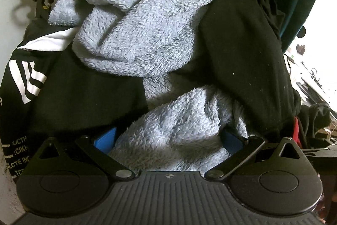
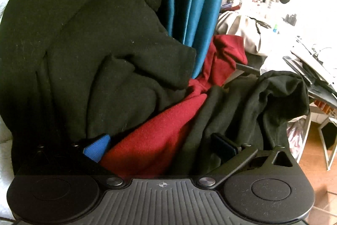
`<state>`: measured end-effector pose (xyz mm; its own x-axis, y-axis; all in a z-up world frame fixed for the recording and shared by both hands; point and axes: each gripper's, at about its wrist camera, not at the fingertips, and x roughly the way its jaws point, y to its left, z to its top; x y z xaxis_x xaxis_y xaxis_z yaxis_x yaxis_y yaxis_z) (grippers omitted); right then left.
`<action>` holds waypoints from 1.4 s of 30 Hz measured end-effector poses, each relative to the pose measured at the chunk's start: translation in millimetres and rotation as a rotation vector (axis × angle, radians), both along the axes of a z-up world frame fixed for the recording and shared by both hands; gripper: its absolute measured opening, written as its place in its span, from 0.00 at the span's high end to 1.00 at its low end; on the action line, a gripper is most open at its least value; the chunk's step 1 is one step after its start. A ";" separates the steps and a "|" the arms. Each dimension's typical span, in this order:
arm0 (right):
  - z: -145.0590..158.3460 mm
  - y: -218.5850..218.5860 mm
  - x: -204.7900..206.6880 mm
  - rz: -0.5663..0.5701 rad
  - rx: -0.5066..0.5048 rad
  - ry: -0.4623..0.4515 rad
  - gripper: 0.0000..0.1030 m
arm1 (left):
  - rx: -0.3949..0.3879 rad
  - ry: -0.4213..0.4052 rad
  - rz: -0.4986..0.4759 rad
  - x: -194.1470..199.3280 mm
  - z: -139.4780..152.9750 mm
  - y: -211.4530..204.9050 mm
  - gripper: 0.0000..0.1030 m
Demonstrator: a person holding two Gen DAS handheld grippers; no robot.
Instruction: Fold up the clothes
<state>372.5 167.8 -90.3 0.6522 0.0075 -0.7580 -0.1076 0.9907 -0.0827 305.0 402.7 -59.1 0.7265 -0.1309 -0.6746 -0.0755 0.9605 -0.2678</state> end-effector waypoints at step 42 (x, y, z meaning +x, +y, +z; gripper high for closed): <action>21.3 -45.8 -29.5 -0.010 0.147 -0.006 0.01 | -0.083 0.052 0.057 -30.6 -8.3 10.0 0.00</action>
